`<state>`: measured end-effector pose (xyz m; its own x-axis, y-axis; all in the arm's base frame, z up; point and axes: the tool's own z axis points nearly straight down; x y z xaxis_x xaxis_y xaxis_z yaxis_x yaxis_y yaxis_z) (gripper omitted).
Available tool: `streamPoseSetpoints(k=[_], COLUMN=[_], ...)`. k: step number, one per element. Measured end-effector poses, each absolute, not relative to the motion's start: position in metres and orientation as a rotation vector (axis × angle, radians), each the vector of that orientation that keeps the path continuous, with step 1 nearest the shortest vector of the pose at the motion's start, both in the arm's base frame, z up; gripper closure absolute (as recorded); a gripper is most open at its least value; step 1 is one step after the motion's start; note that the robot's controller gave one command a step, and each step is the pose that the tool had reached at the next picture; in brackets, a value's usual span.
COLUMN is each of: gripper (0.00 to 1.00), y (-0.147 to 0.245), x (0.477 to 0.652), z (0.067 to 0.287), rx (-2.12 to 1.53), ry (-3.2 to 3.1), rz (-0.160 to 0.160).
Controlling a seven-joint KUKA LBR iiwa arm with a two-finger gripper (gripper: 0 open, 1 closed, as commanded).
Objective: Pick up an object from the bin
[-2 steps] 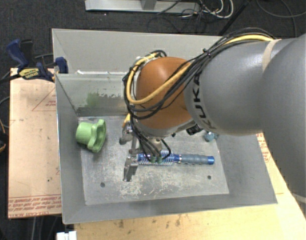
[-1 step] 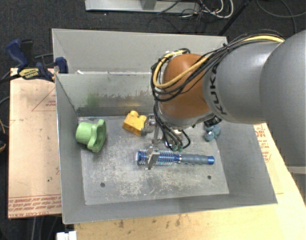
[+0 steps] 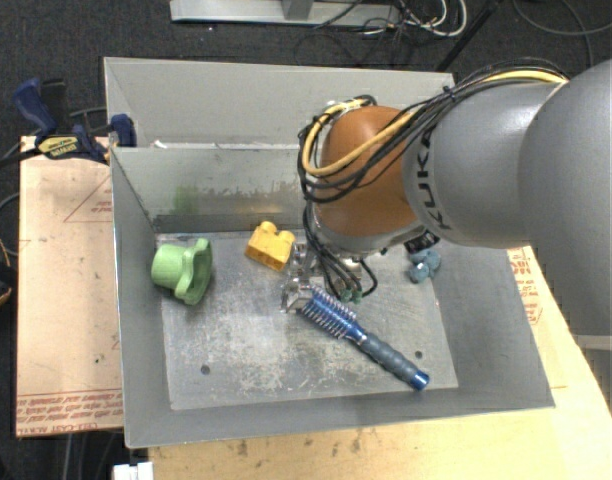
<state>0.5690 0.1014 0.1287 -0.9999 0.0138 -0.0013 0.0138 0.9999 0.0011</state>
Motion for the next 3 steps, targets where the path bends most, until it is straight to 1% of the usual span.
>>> streamPoseSetpoints(k=[1, 2, 3], gripper=[0.00, 0.00, 1.00], y=[0.101, 0.028, 0.027], x=[0.569, 0.566, 0.567], z=[0.129, 0.075, 0.077], rx=[0.022, -0.421, -0.422], ry=[3.140, 3.104, 3.105], rz=[0.002, 0.008, 0.004])
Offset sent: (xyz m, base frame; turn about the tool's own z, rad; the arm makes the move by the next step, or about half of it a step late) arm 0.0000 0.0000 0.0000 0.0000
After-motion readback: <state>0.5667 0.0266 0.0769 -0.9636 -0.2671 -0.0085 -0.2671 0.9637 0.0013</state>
